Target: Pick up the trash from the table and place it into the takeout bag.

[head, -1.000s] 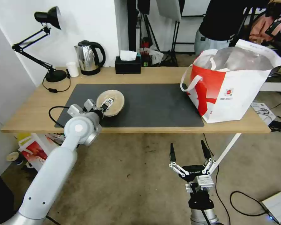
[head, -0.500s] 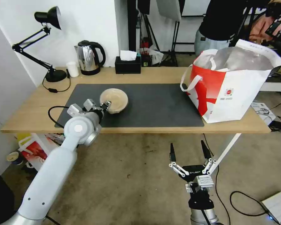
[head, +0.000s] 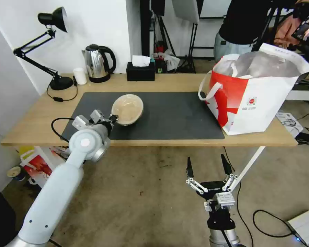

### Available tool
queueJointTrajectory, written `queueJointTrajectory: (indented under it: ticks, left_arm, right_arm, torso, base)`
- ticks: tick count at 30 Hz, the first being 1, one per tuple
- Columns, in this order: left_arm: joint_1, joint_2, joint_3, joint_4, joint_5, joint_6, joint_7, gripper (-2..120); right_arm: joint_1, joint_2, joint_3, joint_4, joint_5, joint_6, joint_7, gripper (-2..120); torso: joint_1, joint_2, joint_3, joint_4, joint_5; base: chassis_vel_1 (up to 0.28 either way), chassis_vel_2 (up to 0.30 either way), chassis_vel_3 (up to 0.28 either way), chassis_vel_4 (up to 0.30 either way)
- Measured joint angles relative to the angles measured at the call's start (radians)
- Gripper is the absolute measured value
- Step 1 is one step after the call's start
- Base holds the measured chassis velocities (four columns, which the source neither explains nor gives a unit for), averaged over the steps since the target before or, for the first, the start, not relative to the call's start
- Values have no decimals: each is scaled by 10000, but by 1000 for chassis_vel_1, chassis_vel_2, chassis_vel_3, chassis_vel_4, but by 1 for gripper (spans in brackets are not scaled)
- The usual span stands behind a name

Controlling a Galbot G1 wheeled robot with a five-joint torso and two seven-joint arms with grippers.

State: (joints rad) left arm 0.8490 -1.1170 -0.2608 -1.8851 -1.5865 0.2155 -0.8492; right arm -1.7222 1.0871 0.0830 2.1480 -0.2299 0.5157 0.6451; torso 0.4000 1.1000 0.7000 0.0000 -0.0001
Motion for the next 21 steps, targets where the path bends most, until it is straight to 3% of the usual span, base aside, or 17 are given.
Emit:
queueJointTrajectory:
  ticks: [17,21]
  left_arm:
    - [-35,338,-282,-737,-231,-177,103,0]
    - [-420,666,-332,-911,-482,-392,572,0]
  right_arm:
    - [0,0,0,0,0,0,0,100]
    - [0,0,0,0,0,0,0,100]
  torso:
    - [-1,0,0,0,0]
    - [-2,0,0,0,0]
  base:
    - [0,0,0,0]
    - [0,0,0,0]
